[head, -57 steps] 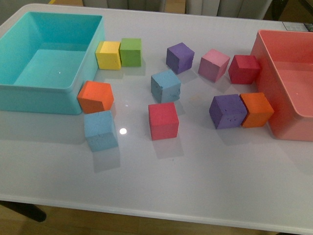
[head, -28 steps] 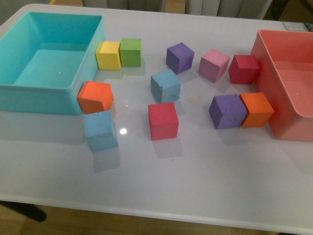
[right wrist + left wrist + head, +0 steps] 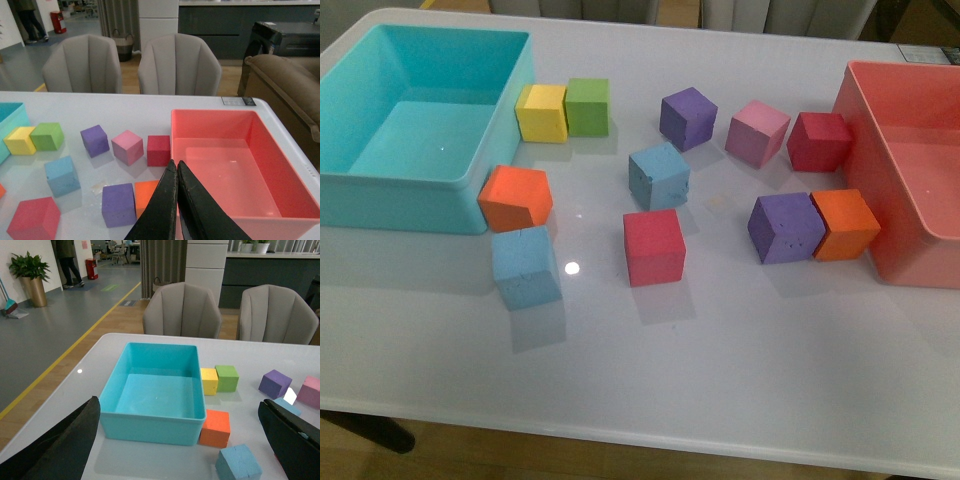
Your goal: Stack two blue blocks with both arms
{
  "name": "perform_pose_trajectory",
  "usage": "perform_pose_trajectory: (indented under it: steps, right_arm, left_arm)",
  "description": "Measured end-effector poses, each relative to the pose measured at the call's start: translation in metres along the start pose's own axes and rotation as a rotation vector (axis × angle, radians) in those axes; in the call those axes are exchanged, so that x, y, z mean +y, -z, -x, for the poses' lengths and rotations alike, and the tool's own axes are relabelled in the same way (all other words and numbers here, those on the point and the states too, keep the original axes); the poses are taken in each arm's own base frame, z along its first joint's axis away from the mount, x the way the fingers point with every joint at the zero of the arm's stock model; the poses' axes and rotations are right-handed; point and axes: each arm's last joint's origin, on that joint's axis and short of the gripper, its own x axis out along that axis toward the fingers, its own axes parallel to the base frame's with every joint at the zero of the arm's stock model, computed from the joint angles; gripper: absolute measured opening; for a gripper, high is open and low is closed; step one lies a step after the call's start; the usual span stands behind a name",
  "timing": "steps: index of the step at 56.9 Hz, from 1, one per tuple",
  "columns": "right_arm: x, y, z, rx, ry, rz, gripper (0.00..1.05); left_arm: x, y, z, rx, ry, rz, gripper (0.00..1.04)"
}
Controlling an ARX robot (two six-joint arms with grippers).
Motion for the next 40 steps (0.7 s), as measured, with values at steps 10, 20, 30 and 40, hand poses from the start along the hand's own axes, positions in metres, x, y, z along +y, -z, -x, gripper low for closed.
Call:
perform_pose_trajectory:
  steps: [10,20,30,40]
  right_arm:
    - [0.0,-0.003,0.008,-0.008,0.0,0.0,0.02]
    - [0.0,-0.004,0.015,-0.013,0.0,0.0,0.02]
    - [0.0,-0.005,0.021,-0.017,0.0,0.0,0.02]
    - [0.0,-0.005,0.026,-0.016,0.0,0.0,0.02]
  left_arm:
    - [0.0,0.0,0.0,0.0,0.0,0.0,0.96]
    - [0.0,0.0,0.0,0.0,0.0,0.0,0.96]
    - [0.0,0.0,0.0,0.0,0.0,0.0,0.96]
    - [0.0,0.0,0.0,0.0,0.0,0.0,0.96]
